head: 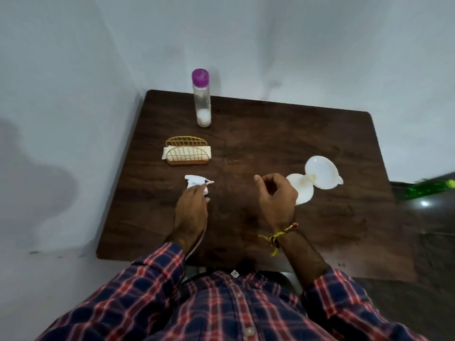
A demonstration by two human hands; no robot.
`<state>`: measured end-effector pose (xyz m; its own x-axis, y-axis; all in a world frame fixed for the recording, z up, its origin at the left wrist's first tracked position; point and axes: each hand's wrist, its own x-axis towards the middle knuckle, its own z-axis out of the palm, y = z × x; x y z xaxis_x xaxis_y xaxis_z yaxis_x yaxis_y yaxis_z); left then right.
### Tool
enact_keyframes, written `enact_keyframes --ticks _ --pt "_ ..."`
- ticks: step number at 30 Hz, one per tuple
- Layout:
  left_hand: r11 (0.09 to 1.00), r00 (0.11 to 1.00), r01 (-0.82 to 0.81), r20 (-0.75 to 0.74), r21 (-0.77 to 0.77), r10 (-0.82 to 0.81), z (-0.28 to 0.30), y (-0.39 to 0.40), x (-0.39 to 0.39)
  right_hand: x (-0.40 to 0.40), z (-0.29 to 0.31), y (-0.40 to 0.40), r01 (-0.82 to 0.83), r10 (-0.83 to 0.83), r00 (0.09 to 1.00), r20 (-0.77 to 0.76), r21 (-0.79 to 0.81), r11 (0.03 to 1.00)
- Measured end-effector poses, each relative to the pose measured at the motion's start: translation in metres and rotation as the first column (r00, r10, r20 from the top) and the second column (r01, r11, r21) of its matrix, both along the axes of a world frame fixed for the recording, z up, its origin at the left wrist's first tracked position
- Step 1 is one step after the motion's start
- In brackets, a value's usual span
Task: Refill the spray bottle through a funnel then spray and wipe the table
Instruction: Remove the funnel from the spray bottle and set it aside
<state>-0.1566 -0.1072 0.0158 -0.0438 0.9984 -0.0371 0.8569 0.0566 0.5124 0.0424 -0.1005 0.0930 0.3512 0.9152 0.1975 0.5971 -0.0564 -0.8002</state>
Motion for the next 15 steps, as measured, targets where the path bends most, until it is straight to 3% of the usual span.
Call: enact_keyframes --ticks 3,6,8,11,15 --pt "0.988 0.99 0.133 0.054 -0.077 -0.129 -0.006 -0.001 0.036 0.025 0.018 -0.006 -0.018 0.0 0.993 0.117 0.149 0.989" --pt "0.95 0.97 0.237 0.098 -0.203 -0.221 -0.009 0.004 0.065 0.057 0.032 -0.009 0.072 -0.15 0.923 0.354 0.226 0.972" --pt "0.917 0.958 0.284 0.109 -0.281 -0.264 -0.008 0.007 0.082 0.083 0.036 -0.011 0.135 -0.188 0.849 0.494 0.14 0.981" --pt "0.88 0.951 0.308 0.116 -0.362 -0.286 -0.006 0.012 0.102 0.116 0.027 -0.011 0.089 -0.018 0.79 0.613 -0.086 0.992" --pt "0.862 0.949 0.316 0.112 -0.397 -0.296 -0.004 0.019 0.122 0.143 0.012 -0.005 -0.054 0.052 0.795 0.604 -0.015 0.998"
